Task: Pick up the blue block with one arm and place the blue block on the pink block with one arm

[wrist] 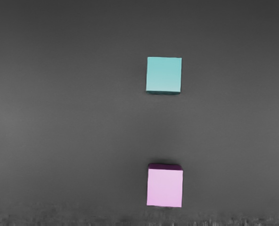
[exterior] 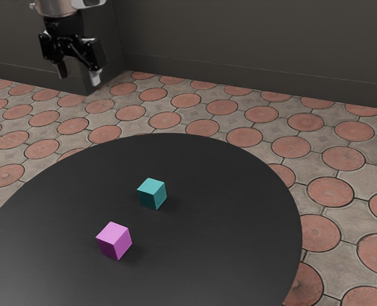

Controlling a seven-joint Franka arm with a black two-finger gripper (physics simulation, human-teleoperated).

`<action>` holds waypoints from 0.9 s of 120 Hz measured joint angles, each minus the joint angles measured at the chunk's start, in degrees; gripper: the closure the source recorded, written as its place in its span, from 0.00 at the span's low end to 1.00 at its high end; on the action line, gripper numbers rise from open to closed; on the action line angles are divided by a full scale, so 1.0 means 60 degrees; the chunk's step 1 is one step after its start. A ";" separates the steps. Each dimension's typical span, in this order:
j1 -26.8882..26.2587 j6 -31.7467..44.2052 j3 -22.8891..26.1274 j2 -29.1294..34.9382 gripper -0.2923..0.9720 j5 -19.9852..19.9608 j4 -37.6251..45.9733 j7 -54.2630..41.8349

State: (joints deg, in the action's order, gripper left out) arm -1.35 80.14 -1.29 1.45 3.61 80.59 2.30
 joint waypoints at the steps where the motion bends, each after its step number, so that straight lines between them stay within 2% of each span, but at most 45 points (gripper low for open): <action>1: 0.0004 -0.0037 -0.0001 0.0000 0.23 0.0009 -0.0006 0.0013; 23: 0.0169 -0.0573 -0.0001 0.0005 0.23 0.0120 -0.0091 0.0265; 36: 0.0330 -0.1167 0.0060 0.0015 0.23 0.0135 -0.1914 0.0382; 48: 0.0497 -0.1546 0.0186 -0.0020 0.23 0.0122 -0.2397 0.0473; 99: 0.0378 -0.1946 0.0266 -0.0235 0.23 -0.0121 -0.2384 0.0731; 108: 0.0531 -0.1536 0.0456 -0.0190 0.23 -0.0150 -0.1503 0.0770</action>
State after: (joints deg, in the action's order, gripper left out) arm 1.84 70.92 1.45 0.31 2.71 71.57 6.92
